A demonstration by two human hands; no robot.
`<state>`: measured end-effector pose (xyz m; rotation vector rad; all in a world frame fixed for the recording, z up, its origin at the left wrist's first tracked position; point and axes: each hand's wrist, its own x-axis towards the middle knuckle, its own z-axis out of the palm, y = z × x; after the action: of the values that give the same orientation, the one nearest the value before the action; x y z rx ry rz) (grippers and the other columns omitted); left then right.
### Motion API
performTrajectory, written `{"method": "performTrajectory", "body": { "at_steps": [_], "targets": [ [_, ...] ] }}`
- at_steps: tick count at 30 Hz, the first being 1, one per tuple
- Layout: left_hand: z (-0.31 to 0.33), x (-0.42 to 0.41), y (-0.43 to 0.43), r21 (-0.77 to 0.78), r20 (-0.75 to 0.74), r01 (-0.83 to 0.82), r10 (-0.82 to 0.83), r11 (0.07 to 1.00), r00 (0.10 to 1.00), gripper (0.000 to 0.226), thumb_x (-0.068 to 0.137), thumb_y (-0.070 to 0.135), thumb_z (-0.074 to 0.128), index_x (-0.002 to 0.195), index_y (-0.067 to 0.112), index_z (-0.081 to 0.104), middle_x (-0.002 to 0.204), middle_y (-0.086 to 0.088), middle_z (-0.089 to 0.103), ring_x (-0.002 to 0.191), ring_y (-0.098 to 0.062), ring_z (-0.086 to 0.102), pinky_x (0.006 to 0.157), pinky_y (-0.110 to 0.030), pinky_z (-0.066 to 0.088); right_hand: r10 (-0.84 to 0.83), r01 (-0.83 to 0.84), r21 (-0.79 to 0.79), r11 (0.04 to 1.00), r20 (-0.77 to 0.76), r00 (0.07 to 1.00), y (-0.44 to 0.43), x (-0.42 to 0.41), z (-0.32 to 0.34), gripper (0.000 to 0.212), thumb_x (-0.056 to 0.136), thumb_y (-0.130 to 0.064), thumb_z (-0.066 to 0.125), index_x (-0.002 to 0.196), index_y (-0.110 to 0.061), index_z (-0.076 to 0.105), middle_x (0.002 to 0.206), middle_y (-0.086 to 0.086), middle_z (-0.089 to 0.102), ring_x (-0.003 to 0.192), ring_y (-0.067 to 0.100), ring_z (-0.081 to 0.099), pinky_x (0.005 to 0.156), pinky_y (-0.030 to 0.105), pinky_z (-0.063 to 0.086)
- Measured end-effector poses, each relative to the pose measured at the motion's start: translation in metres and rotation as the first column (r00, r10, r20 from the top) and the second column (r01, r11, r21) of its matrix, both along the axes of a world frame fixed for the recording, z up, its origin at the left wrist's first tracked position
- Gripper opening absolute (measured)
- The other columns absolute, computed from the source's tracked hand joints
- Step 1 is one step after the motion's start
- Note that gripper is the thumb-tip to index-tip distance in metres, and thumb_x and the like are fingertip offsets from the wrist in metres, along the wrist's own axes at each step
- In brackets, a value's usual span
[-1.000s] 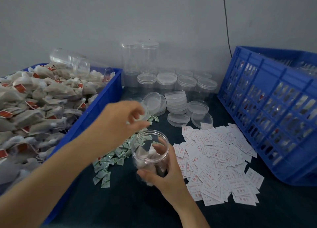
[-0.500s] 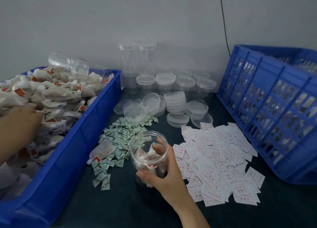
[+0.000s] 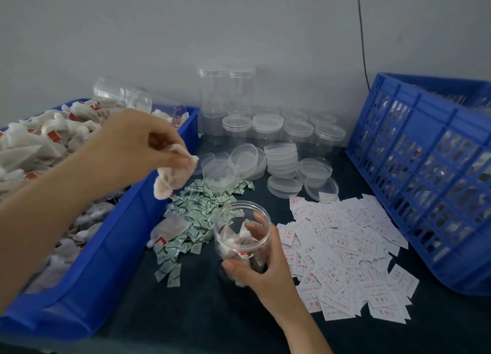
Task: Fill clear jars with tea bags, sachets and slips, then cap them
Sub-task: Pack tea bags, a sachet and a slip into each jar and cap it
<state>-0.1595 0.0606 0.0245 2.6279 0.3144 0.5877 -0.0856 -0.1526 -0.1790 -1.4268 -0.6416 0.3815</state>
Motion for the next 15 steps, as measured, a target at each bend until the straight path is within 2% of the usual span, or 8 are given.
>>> {"method": "performTrajectory", "body": {
  "at_steps": [2, 4, 6, 9, 12, 14, 15],
  "targets": [
    [0.005, 0.003, -0.028, -0.124, -0.003, 0.089, -0.090, 0.988, 0.996, 0.021, 0.056, 0.045, 0.072, 0.074, 0.036, 0.072, 0.073, 0.023, 0.068, 0.073, 0.001, 0.062, 0.063, -0.015, 0.048, -0.005, 0.005, -0.003, 1.000, 0.000, 1.000, 0.000, -0.001, 0.001, 0.088, 0.064, -0.032, 0.090, 0.140, -0.033, 0.044, 0.123, -0.025, 0.056, 0.119, 0.001, 0.058, 0.092, 0.013, 0.047],
    [-0.003, 0.010, -0.046, -0.220, -0.002, 0.134, -0.138, 0.966, 0.990, 0.017, 0.059, 0.039, 0.074, 0.075, 0.033, 0.072, 0.074, 0.020, 0.069, 0.074, 0.002, 0.063, 0.062, -0.013, 0.051, -0.001, 0.001, 0.000, 1.000, -0.009, 1.000, 0.000, 0.000, 0.002, 0.088, 0.066, -0.031, 0.089, 0.141, -0.031, 0.044, 0.123, -0.025, 0.057, 0.119, 0.000, 0.058, 0.091, 0.011, 0.047],
    [-0.018, 0.017, -0.053, -0.261, -0.018, 0.148, -0.158, 0.954, 0.987, 0.014, 0.071, 0.024, 0.078, 0.082, 0.030, 0.072, 0.074, 0.011, 0.070, 0.072, 0.000, 0.064, 0.068, -0.012, 0.052, 0.009, -0.009, 0.007, 1.000, -0.011, 1.000, 0.000, 0.000, 0.003, 0.087, 0.068, -0.024, 0.089, 0.142, -0.027, 0.043, 0.126, -0.020, 0.059, 0.119, 0.005, 0.060, 0.091, 0.015, 0.049],
    [-0.037, 0.018, -0.039, -0.284, -0.036, 0.128, -0.144, 0.950, 0.989, 0.015, 0.079, 0.017, 0.075, 0.090, 0.028, 0.070, 0.076, 0.005, 0.070, 0.066, -0.006, 0.065, 0.068, -0.018, 0.055, 0.032, -0.031, 0.030, 0.999, -0.011, 0.999, 0.000, 0.001, 0.004, 0.085, 0.073, -0.012, 0.086, 0.144, -0.023, 0.041, 0.132, -0.001, 0.061, 0.121, 0.017, 0.061, 0.092, 0.027, 0.053],
    [-0.050, 0.012, -0.002, -0.143, -0.044, 0.009, -0.016, 0.990, 0.999, 0.020, 0.083, 0.009, 0.071, 0.083, 0.029, 0.068, 0.079, 0.010, 0.068, 0.069, -0.005, 0.064, 0.065, -0.018, 0.051, 0.043, -0.042, 0.045, 0.998, -0.018, 0.999, -0.001, 0.001, 0.004, 0.082, 0.076, -0.003, 0.085, 0.143, -0.023, 0.042, 0.126, -0.002, 0.064, 0.114, 0.015, 0.065, 0.083, 0.022, 0.054],
    [-0.060, 0.005, 0.032, 0.035, -0.035, -0.140, 0.141, 0.989, 0.989, 0.022, 0.084, -0.001, 0.066, 0.087, 0.021, 0.067, 0.086, 0.004, 0.068, 0.074, -0.005, 0.059, 0.067, -0.018, 0.044, 0.048, -0.047, 0.050, 0.998, -0.022, 0.999, -0.001, 0.001, 0.005, 0.082, 0.077, -0.002, 0.084, 0.142, -0.025, 0.042, 0.124, -0.007, 0.065, 0.113, 0.011, 0.065, 0.082, 0.019, 0.054],
    [-0.068, 0.001, 0.049, 0.147, -0.049, -0.220, 0.229, 0.964, 0.972, 0.022, 0.084, -0.004, 0.064, 0.093, 0.015, 0.067, 0.092, -0.003, 0.068, 0.077, -0.011, 0.059, 0.068, -0.022, 0.044, 0.050, -0.048, 0.052, 0.997, -0.024, 0.998, -0.001, 0.001, 0.005, 0.082, 0.077, -0.002, 0.084, 0.142, -0.026, 0.041, 0.124, -0.010, 0.065, 0.113, 0.009, 0.065, 0.083, 0.017, 0.053]
  ]
}}
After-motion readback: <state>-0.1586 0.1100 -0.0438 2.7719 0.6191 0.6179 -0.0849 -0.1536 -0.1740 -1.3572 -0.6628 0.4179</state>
